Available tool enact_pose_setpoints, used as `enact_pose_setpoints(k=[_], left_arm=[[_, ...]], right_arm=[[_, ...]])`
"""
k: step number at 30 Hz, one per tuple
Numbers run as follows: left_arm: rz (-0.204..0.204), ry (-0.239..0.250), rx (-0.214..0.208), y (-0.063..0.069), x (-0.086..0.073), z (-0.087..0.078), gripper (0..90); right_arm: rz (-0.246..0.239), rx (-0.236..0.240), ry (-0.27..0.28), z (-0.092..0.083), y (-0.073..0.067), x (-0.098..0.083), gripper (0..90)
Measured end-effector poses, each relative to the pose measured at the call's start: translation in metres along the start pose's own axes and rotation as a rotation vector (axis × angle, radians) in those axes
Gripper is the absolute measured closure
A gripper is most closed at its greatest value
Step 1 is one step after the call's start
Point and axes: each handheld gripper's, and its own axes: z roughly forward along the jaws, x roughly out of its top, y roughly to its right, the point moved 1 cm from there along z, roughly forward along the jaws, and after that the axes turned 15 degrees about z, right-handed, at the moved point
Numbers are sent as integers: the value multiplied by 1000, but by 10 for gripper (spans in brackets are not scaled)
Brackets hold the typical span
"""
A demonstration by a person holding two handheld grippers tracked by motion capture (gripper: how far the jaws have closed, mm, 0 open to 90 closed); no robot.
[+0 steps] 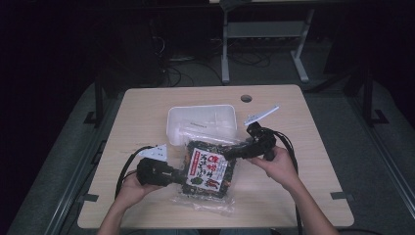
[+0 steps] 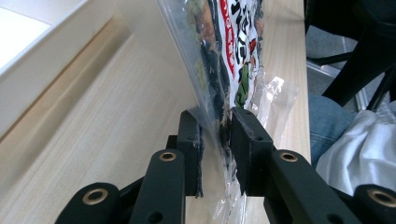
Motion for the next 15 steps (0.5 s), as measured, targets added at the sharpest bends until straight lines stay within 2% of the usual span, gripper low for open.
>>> enact_pose_setpoints(k=[4,10,15], left_arm=[[2,3,1,0,0,0,731],[-12,-13,17,-1,-1,3,662],[-19,-8,27,-1,-1,2,629]], right_arm=[[2,16,-3,-2,0,0,690],[-15,89,2,-9,-3,0,769],[-56,73,2,-14,-12,1,774]])
